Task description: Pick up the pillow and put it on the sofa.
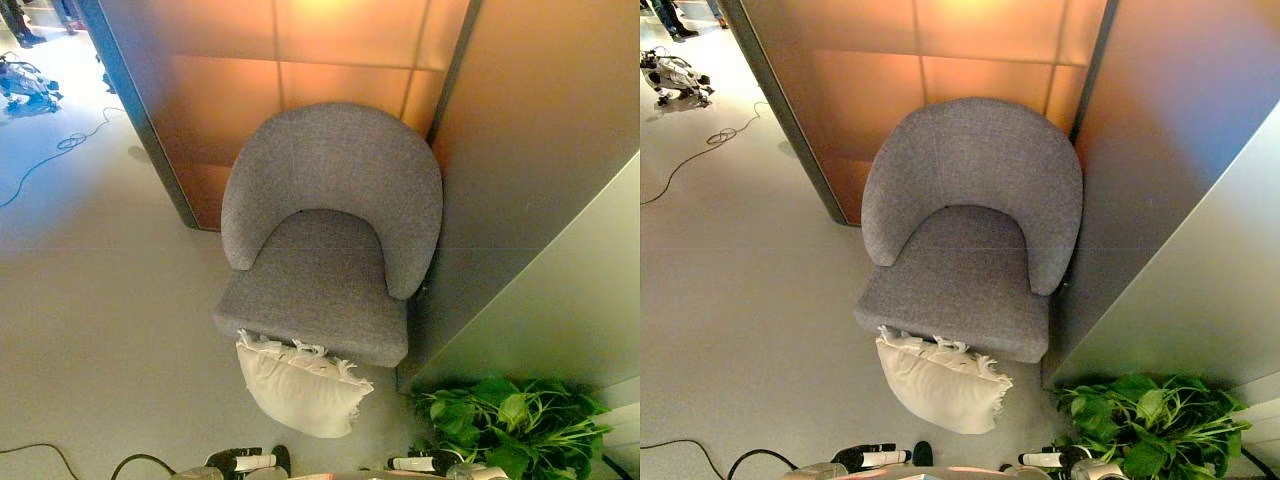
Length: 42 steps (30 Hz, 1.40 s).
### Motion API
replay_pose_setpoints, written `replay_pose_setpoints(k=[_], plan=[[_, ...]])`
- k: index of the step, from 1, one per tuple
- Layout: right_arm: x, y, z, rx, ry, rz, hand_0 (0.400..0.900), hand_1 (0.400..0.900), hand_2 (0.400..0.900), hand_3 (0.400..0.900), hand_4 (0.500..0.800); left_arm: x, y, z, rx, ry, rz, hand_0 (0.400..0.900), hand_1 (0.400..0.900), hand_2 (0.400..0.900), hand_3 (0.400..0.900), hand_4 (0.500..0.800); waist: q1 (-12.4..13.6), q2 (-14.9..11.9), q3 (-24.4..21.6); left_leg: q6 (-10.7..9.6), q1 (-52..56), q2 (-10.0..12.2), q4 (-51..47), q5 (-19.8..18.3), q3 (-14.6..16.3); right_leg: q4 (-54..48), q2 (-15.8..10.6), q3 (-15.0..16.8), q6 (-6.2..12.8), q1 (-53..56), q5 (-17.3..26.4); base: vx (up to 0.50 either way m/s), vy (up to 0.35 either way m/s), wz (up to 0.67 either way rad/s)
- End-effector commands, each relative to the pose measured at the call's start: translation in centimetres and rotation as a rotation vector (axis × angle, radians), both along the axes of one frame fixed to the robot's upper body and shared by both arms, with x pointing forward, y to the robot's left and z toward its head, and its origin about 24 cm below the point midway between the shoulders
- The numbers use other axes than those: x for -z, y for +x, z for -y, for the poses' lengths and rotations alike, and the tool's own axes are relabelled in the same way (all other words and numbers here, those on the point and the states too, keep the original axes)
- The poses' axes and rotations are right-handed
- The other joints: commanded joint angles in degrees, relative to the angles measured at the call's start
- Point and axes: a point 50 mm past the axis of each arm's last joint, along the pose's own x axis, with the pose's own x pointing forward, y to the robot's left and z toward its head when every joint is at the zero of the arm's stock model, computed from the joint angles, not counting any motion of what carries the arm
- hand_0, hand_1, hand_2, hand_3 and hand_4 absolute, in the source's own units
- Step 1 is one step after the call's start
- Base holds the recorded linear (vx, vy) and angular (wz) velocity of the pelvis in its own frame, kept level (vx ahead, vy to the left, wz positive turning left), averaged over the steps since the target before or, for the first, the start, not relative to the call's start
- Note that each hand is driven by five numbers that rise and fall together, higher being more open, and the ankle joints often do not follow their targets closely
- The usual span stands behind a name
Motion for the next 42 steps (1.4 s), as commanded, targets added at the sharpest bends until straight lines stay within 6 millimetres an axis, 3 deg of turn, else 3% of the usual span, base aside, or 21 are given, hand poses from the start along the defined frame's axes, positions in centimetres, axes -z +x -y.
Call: replay_pose_setpoints(k=[1, 9, 15, 21, 26, 33, 38, 42], plan=[[-0.6, 1.9, 0.8, -0.031, -0.044, 0.027, 0.900, 0.900, 0.900, 0.900, 0.800, 0.1, 0.5, 1.3, 0.053, -0.054, -0.034, 0.900, 0.900, 0.900, 0.900, 0.800, 1.1, -0.2, 0.6, 2.8, 2.3, -4.0, 0.5, -7.6, -2.5, 3.3, 0.7, -2.7, 1.44, -4.4, 0.2, 0.00, 0.000, 0.00], [-0.6, 2.0, 1.0, -0.049, -0.055, 0.034, 0.900, 0.900, 0.900, 0.900, 0.800, 0.1, 0.6, 1.1, 0.035, -0.048, -0.024, 0.900, 0.900, 0.900, 0.900, 0.800, 1.1, -0.2, 0.8, 2.7, 2.3, -4.0, 0.6, -7.7, -2.5, 3.5, 0.7, -2.8, 1.49, -4.4, 0.1, 0.00, 0.000, 0.00], [-1.1, 3.5, 1.0, -0.232, -0.134, 0.129, 0.900, 0.900, 0.900, 0.900, 0.800, 0.0, 0.9, 1.0, 0.042, -0.022, -0.016, 0.900, 0.900, 0.900, 0.900, 0.800, 1.3, -0.4, 1.7, 2.6, 1.5, -4.0, 0.9, -7.5, -2.6, 3.9, 0.6, -2.8, 1.66, -5.1, 0.1, 0.01, -0.012, 0.04], [-3.7, 9.5, 0.2, -0.416, -0.266, 0.407, 0.900, 0.900, 0.900, 0.900, 0.800, -0.7, 3.5, 0.8, 0.054, -0.004, 0.055, 0.900, 0.900, 0.900, 0.900, 0.800, 2.0, -0.6, 6.3, 2.6, -2.3, -4.1, 0.9, -6.5, -2.8, 4.1, 0.3, -2.9, 1.88, -8.8, 1.2, -0.09, -0.020, 0.08], [-8.1, 15.6, -1.6, -0.571, -0.428, 0.702, 0.900, 0.900, 0.900, 0.900, 0.800, -1.5, 5.7, 1.1, 0.029, -0.008, 0.159, 0.900, 0.900, 0.900, 0.900, 0.800, 2.6, -0.2, 11.7, 2.5, -7.6, -4.1, 0.7, -5.2, -2.7, 4.6, 0.3, -3.0, 2.16, -14.3, 2.3, -0.12, 0.003, 0.08], [-15.5, 21.7, -3.0, -0.683, -0.645, 1.021, 0.900, 0.900, 0.900, 0.900, 0.800, -2.7, 8.1, 1.3, -0.019, -0.062, 0.289, 0.900, 0.900, 0.900, 0.900, 0.800, 2.6, 0.3, 17.5, 2.3, -14.3, -3.9, 0.3, -3.6, -1.8, 5.4, 0.4, -3.1, 2.23, -21.5, 3.7, -0.04, 0.022, 0.07], [-20.9, 24.6, -3.2, -0.671, -0.756, 1.202, 0.900, 0.900, 0.900, 0.900, 0.800, -3.8, 9.8, 1.4, -0.037, -0.113, 0.392, 0.900, 0.900, 0.900, 0.900, 0.800, 2.3, 1.1, 21.3, 1.8, -20.8, -3.9, 0.6, -1.7, -1.3, 7.0, 0.3, -3.0, 2.03, -28.6, 4.6, -0.08, 0.053, 0.09], [-23.0, 25.5, -3.3, -0.665, -0.783, 1.268, 0.900, 0.900, 0.900, 0.900, 0.800, -4.3, 10.6, 2.0, -0.047, -0.141, 0.450, 0.900, 0.900, 0.900, 0.900, 0.800, 2.1, 1.9, 22.1, 1.4, -25.8, -4.1, 0.6, -0.2, -1.0, 7.8, 0.1, -3.0, 1.98, -34.0, 5.4, -0.05, 0.052, 0.09]])
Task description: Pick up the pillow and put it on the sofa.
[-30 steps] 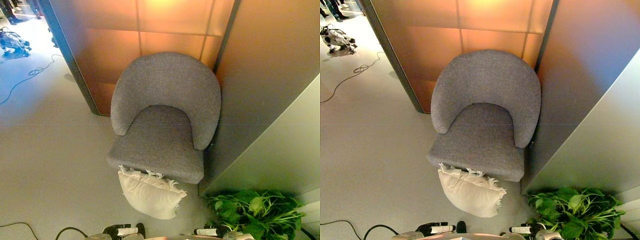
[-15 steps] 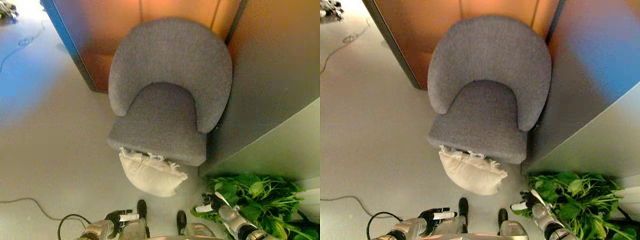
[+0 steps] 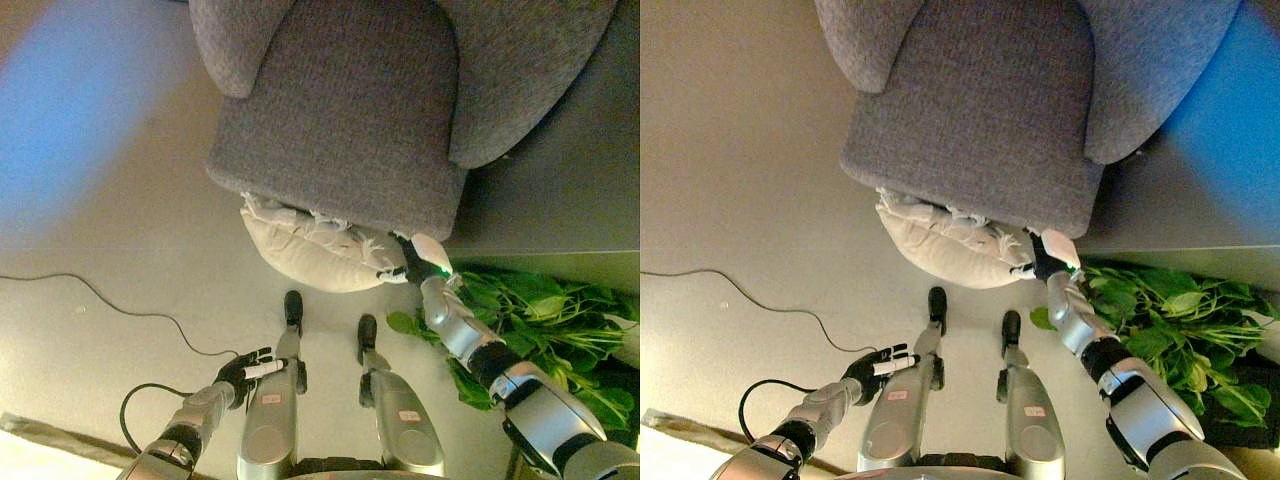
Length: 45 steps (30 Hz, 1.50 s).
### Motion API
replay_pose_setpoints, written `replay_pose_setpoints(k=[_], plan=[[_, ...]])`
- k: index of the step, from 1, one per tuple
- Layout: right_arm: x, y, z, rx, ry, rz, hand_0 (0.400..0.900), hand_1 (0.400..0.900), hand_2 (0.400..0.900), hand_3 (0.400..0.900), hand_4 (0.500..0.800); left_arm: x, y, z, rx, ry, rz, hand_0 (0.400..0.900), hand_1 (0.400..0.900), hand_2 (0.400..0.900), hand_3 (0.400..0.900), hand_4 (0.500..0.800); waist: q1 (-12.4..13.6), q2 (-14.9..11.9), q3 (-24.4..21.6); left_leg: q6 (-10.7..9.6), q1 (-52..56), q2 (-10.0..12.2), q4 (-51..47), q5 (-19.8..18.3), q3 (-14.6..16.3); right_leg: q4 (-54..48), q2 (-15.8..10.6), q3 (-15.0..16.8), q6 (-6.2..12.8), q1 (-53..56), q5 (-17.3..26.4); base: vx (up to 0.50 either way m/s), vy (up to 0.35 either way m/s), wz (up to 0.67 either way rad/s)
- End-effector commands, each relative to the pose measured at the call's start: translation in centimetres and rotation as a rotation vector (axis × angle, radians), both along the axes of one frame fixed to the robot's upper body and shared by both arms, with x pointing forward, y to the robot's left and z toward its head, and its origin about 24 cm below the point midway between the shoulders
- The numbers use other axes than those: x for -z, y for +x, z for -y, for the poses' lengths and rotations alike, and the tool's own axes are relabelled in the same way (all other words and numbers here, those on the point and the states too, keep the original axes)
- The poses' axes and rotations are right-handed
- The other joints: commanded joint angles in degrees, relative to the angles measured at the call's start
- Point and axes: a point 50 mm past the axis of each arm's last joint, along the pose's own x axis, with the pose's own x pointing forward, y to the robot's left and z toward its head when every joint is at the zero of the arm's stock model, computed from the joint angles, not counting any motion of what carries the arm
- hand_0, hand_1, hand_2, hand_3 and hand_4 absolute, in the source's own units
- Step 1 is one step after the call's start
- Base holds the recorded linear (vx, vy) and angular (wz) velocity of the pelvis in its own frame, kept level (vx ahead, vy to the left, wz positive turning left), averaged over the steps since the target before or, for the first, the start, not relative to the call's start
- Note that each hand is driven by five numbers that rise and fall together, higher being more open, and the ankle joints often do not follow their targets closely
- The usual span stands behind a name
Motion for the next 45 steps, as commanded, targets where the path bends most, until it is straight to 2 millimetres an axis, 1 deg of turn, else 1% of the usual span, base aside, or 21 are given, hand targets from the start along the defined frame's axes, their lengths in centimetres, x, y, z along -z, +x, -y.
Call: replay_pose_setpoints(k=[1, 5, 9, 14, 16, 19, 23, 24, 25, 30, 39, 45], plan=[[-4.0, 1.0, 0.5, -0.025, -0.041, 0.171, 0.900, 0.900, 0.900, 0.900, 0.800, 0.6, -0.7, 1.8, 0.005, -0.088, 0.003, 0.900, 0.900, 0.900, 0.900, 0.800, -1.0, 0.0, 1.1, -0.9, -2.1, -3.7, 0.4, -6.2, 1.1, 2.5, 0.2, -0.8, 0.48, -9.5, 3.0, -0.04, 0.048, 0.10], [-5.9, 1.7, 0.5, -0.047, -0.048, 0.228, 0.900, 0.900, 0.900, 0.900, 0.800, 0.1, 0.0, 2.6, 0.000, -0.104, 0.063, 0.900, 0.900, 0.900, 0.900, 0.800, -0.9, 1.2, 1.1, -1.5, -8.0, -3.7, 0.7, -4.8, 1.3, 3.4, -0.1, -0.9, 0.55, -15.6, 4.0, -0.04, 0.043, 0.09], [-7.7, 2.3, 0.1, -0.078, -0.056, 0.278, 0.900, 0.900, 0.900, 0.900, 0.800, -0.7, 1.0, 3.7, -0.010, -0.125, 0.129, 0.900, 0.900, 0.900, 0.900, 0.800, -0.9, 2.3, 1.1, -2.1, -14.0, -3.8, 1.3, -3.5, 1.4, 4.0, -0.3, -0.7, 0.70, -21.6, 5.4, -0.04, 0.047, 0.06], [-10.0, 2.9, -0.6, -0.137, -0.080, 0.337, 0.900, 0.900, 0.900, 0.900, 0.800, -2.3, 2.2, 5.0, -0.011, -0.147, 0.244, 0.900, 0.900, 0.900, 0.900, 0.800, -0.5, 4.5, 1.1, -2.5, -21.8, -3.9, 1.9, -2.0, 1.1, 5.0, -0.6, -0.4, 1.14, -29.4, 6.9, -0.04, 0.036, 0.09], [-10.4, 3.1, -0.8, -0.147, -0.086, 0.345, 0.900, 0.900, 0.900, 0.900, 0.800, -2.5, 2.4, 5.3, -0.011, -0.151, 0.259, 0.900, 0.900, 0.900, 0.900, 0.800, -0.4, 4.9, 1.1, -2.6, -23.0, -3.9, 2.1, -1.8, 1.1, 5.1, -0.7, -0.4, 1.24, -30.7, 7.1, -0.02, 0.015, 0.08], [-11.4, 3.4, -1.4, -0.186, -0.088, 0.359, 0.900, 0.900, 0.900, 0.900, 0.800, -3.1, 2.6, 5.8, -0.009, -0.154, 0.292, 0.900, 0.900, 0.900, 0.900, 0.800, 0.2, 6.3, 1.1, -2.8, -26.0, -3.7, 2.3, -1.2, 1.0, 5.5, -1.3, -0.3, 1.44, -34.0, 7.4, -0.01, 0.028, 0.12], [-12.6, 3.8, -2.1, -0.206, -0.104, 0.375, 0.900, 0.900, 0.900, 0.900, 0.800, -3.4, 2.7, 6.0, -0.007, -0.160, 0.313, 0.900, 0.900, 0.900, 0.900, 0.800, 0.8, 7.8, 1.1, -3.0, -28.2, -3.4, 2.0, -0.6, 1.1, 5.6, -1.6, 0.0, 1.49, -36.5, 7.7, -0.02, 0.036, 0.10], [-12.9, 3.9, -2.3, -0.206, -0.111, 0.385, 0.449, 0.449, 0.449, 0.449, 0.529, -3.4, 2.6, 6.0, -0.005, -0.165, 0.314, 0.900, 0.900, 0.900, 0.900, 0.800, 1.0, 8.2, 1.1, -3.2, -28.7, -3.4, 2.1, -0.5, 1.1, 5.7, -1.7, 0.0, 1.45, -37.0, 7.6, -0.01, 0.047, 0.05], [-13.1, 4.0, -2.4, -0.211, -0.117, 0.391, 0.400, 0.400, 0.400, 0.400, 0.500, -3.4, 2.5, 6.0, -0.002, -0.168, 0.319, 0.900, 0.900, 0.900, 0.900, 0.800, 1.1, 8.5, 1.1, -3.2, -29.0, -3.3, 2.0, -0.4, 1.2, 5.9, -1.7, 0.1, 1.39, -37.4, 7.6, -0.01, 0.044, 0.05], [-13.4, 4.3, -2.2, -0.200, -0.112, 0.400, 0.400, 0.400, 0.400, 0.400, 0.500, -3.3, 2.1, 6.0, 0.018, -0.175, 0.330, 0.900, 0.900, 0.900, 0.900, 0.800, 1.6, 8.8, 1.1, -3.2, -28.4, -3.6, 1.4, -0.4, 0.9, 5.4, -1.7, -0.2, 1.40, -36.8, 7.6, 0.00, 0.004, 0.02], [-13.4, 4.7, -2.3, -0.184, -0.088, 0.392, 0.400, 0.400, 0.400, 0.400, 0.500, -3.3, 1.9, 6.8, 0.048, -0.190, 0.324, 0.900, 0.900, 0.900, 0.900, 0.800, 1.9, 8.7, 1.1, -3.2, -25.5, -4.0, 0.6, -0.2, 0.5, 4.6, -1.6, -0.9, 1.43, -33.7, 7.8, -0.01, 0.003, -0.01], [-12.8, 4.2, -2.9, -0.244, -0.070, 0.390, 0.400, 0.400, 0.400, 0.400, 0.500, -2.9, 1.7, 6.7, 0.045, -0.186, 0.301, 0.900, 0.900, 0.900, 0.900, 0.800, 1.7, 7.6, 1.1, -3.0, -20.5, -4.2, 0.5, -1.0, 0.0, 5.0, -1.3, -1.6, 1.17, -28.7, 6.6, -0.04, -0.007, -0.07]])
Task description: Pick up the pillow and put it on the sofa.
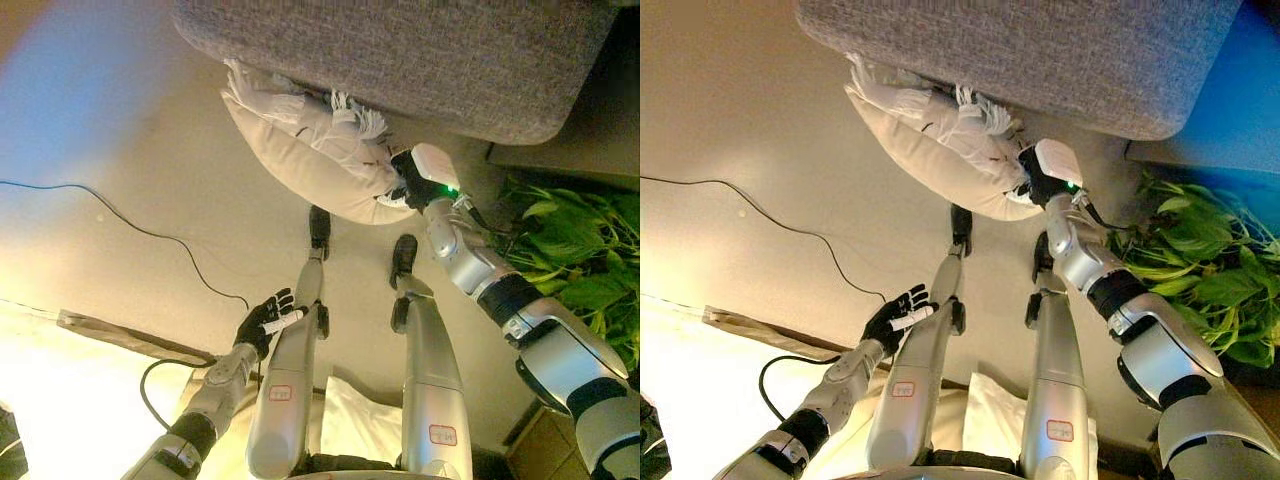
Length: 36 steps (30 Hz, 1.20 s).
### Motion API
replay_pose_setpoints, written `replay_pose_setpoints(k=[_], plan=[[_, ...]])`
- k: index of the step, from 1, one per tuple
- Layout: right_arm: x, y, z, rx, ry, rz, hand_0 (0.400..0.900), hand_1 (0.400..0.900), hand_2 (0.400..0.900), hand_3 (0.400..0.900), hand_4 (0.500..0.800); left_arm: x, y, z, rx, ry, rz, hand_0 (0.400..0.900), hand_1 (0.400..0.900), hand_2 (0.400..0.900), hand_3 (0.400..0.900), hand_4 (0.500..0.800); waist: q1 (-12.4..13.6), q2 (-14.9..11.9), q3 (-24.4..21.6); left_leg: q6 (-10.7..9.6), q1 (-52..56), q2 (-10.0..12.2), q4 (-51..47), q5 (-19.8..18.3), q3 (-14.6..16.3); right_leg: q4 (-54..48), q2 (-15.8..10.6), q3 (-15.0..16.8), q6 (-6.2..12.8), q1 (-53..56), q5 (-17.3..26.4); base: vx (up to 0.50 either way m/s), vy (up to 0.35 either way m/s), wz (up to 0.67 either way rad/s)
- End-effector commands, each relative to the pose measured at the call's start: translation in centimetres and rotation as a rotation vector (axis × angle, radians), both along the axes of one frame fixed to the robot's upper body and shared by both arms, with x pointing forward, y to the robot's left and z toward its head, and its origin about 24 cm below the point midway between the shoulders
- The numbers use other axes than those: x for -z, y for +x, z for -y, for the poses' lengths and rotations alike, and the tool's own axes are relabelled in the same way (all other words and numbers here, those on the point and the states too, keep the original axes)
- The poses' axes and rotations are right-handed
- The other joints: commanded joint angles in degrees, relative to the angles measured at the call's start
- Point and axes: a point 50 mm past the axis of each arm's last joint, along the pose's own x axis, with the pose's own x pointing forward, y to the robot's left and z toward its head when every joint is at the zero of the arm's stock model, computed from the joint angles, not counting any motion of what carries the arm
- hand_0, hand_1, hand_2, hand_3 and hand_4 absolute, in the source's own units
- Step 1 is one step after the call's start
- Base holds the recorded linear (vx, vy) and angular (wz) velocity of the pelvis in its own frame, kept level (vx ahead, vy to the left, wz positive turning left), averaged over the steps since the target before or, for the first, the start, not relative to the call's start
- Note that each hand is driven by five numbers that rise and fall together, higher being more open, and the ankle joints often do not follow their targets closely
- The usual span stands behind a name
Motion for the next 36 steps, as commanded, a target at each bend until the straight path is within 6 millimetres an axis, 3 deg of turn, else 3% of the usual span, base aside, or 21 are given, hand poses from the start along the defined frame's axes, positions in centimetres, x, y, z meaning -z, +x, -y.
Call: replay_pose_setpoints(k=[1, 11, 14, 18, 28, 36], plan=[[-2.4, -0.3, -1.5, -0.138, 0.008, 0.115, 0.400, 0.400, 0.400, 0.400, 0.500, 1.8, -2.4, 2.1, 0.079, -0.041, -0.073, 0.900, 0.900, 0.900, 0.900, 0.800, -1.0, 1.4, 0.3, -2.3, 4.3, -2.6, 0.5, -8.6, 1.8, -22.5, 1.4, -1.9, 2.23, 8.3, 13.4, -0.06, -0.019, -0.02], [-0.9, -2.2, -2.8, -0.223, 0.092, 0.120, 0.400, 0.400, 0.400, 0.400, 0.500, 3.6, -3.3, 0.7, 0.092, 0.014, -0.199, 0.900, 0.900, 0.900, 0.900, 0.800, -2.1, -2.1, 0.0, -2.5, 21.6, -2.1, 0.5, -12.0, 1.4, -24.4, 0.2, -3.3, 3.03, 25.7, 11.3, -0.01, -0.048, -0.02], [0.3, -3.5, -2.6, -0.261, 0.127, 0.075, 0.400, 0.400, 0.400, 0.400, 0.500, 5.1, -5.2, -0.4, 0.086, 0.047, -0.312, 0.900, 0.900, 0.900, 0.900, 0.800, -2.2, -4.3, -5.2, -2.6, 27.8, -1.7, 0.2, -14.3, 1.5, -26.0, 0.1, -4.0, 3.51, 32.7, 9.5, 0.16, -0.109, 0.01], [0.3, -4.8, -2.5, -0.306, 0.148, 0.035, 0.400, 0.400, 0.400, 0.400, 0.500, 6.5, -7.5, -1.5, 0.069, 0.080, -0.429, 0.900, 0.900, 0.900, 0.900, 0.800, -2.3, -6.2, -10.6, -2.8, 33.9, -1.0, -0.4, -16.2, 1.8, -28.2, 0.9, -4.1, 3.57, 40.2, 8.2, 0.18, -0.101, -0.01], [-3.1, -7.0, 0.6, -0.315, 0.150, -0.038, 0.400, 0.400, 0.400, 0.400, 0.500, 8.8, -13.1, -3.7, 0.034, 0.137, -0.682, 0.900, 0.900, 0.900, 0.900, 0.800, -2.8, -9.1, -21.4, -2.5, 44.6, -0.1, 0.0, -19.3, 2.1, -29.1, 2.2, -4.4, 2.49, 51.9, 5.5, 0.19, -0.067, 0.02], [-9.1, -6.5, 3.3, -0.244, 0.123, 0.071, 0.400, 0.400, 0.400, 0.400, 0.500, 9.3, -15.3, -5.2, 0.028, 0.167, -0.773, 0.900, 0.900, 0.900, 0.900, 0.800, -1.9, -10.7, -25.0, -2.6, 48.8, 0.3, -0.1, -20.7, 1.8, -30.2, 2.6, -5.2, 2.15, 56.9, 4.6, 0.07, -0.045, 0.07]])
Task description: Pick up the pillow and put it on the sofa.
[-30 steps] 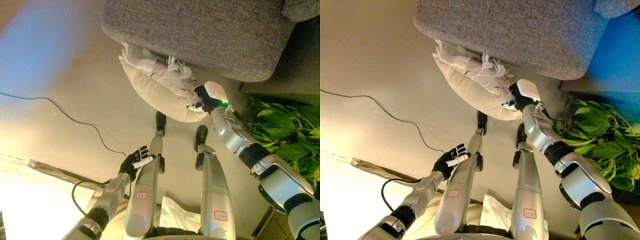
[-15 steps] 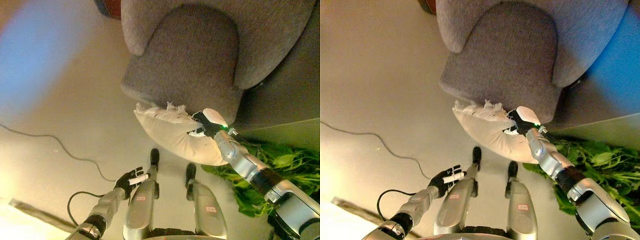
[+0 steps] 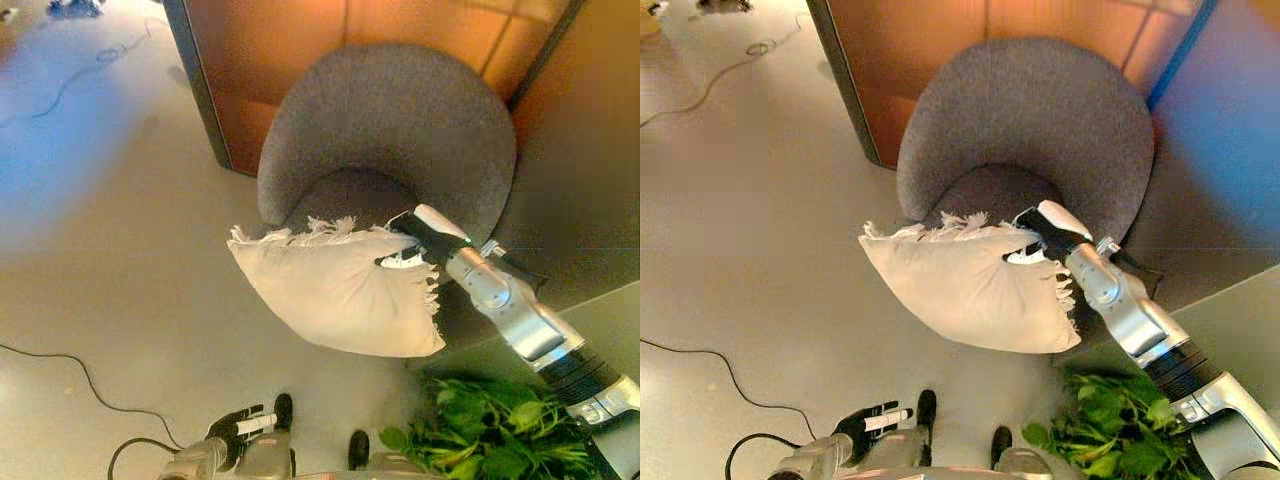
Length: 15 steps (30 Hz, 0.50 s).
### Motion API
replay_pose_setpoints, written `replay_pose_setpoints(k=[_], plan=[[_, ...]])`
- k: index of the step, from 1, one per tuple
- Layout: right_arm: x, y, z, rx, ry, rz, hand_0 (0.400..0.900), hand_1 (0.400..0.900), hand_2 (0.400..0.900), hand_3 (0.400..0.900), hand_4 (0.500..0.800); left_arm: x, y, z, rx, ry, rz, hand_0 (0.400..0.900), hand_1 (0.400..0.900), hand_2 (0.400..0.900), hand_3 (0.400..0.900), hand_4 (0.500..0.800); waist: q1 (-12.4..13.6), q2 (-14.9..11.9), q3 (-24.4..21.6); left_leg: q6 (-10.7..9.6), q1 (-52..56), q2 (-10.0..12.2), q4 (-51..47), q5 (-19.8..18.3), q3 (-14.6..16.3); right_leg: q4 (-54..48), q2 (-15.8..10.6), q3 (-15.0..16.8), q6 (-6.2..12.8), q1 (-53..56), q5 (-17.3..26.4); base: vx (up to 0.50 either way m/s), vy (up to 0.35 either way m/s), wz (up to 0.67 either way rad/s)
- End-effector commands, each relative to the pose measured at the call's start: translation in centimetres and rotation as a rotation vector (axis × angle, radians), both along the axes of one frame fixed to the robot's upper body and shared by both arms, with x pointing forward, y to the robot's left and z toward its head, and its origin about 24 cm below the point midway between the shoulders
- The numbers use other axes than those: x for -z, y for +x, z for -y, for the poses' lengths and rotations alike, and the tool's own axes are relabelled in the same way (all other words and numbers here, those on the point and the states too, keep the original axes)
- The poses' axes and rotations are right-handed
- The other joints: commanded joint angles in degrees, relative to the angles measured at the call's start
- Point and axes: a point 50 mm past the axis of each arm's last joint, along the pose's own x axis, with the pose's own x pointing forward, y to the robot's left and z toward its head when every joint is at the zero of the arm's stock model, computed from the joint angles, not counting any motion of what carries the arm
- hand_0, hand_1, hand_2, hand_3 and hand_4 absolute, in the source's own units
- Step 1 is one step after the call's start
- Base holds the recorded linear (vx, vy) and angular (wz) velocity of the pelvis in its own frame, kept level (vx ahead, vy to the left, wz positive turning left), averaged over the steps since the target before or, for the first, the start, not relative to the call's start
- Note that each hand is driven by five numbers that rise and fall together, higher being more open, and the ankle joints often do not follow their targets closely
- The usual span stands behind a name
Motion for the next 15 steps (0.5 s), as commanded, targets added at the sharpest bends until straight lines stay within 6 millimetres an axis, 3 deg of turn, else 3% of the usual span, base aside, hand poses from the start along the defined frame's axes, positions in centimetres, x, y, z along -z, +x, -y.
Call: replay_pose_setpoints(k=[1, 5, 10, 11, 12, 15], plan=[[-11.0, 1.0, 0.2, -0.022, 0.042, 0.380, 0.400, 0.400, 0.400, 0.400, 0.500, 0.9, -2.5, -0.3, 0.064, 0.020, -0.122, 0.900, 0.900, 0.900, 0.900, 0.800, 1.0, -1.2, -8.8, -1.8, 5.0, -0.3, 0.0, -9.5, 2.7, 4.5, 0.5, -0.2, 1.30, -4.9, -0.6, 0.06, -0.036, 0.07], [-14.4, 2.1, 1.3, 0.038, 0.016, 0.447, 0.400, 0.400, 0.400, 0.400, 0.500, 0.9, -2.8, -0.6, 0.060, 0.027, -0.145, 0.900, 0.900, 0.900, 0.900, 0.800, 2.1, -1.9, -9.9, -2.0, 5.8, -0.2, 0.1, -9.8, 2.1, 4.1, 0.6, -1.1, 1.09, -3.4, -1.0, 0.05, -0.023, 0.10], [-16.0, 3.8, 2.2, 0.127, 0.012, 0.437, 0.400, 0.400, 0.400, 0.400, 0.500, 1.0, -3.1, -0.8, 0.065, 0.025, -0.169, 0.900, 0.900, 0.900, 0.900, 0.800, 3.6, -2.4, -10.6, -2.1, 6.2, -0.2, 0.2, -9.6, 1.1, 3.7, 0.5, -2.3, 0.80, -2.4, -1.1, 0.04, -0.006, 0.16], [-16.0, 4.2, 2.3, 0.137, 0.001, 0.415, 0.524, 0.524, 0.524, 0.524, 0.574, 1.0, -3.1, -0.7, 0.066, 0.024, -0.173, 0.900, 0.900, 0.900, 0.900, 0.800, 3.9, -2.5, -10.7, -2.1, 6.3, -0.2, 0.2, -9.6, 0.8, 3.5, 0.5, -2.6, 0.77, -2.1, -1.1, 0.04, -0.013, 0.22], [-15.8, 5.3, 2.9, 0.173, -0.038, 0.351, 0.900, 0.900, 0.900, 0.900, 0.800, 1.0, -3.1, -0.7, 0.075, 0.023, -0.182, 0.900, 0.900, 0.900, 0.900, 0.800, 4.7, -2.8, -11.0, -2.2, 6.3, -0.2, 0.2, -9.5, 0.4, 3.3, 0.5, -3.2, 0.64, -1.7, -1.1, 0.05, -0.021, 0.28], [-17.1, 6.9, 4.1, 0.270, -0.071, 0.361, 0.900, 0.900, 0.900, 0.900, 0.800, 0.9, -2.8, -0.9, 0.098, 0.027, -0.195, 0.900, 0.900, 0.900, 0.900, 0.800, 6.7, -3.5, -11.2, -2.5, 6.3, -0.2, 0.2, -9.3, -0.7, 2.9, 0.5, -4.7, 0.46, -0.9, -1.0, 0.05, -0.035, 0.29]])
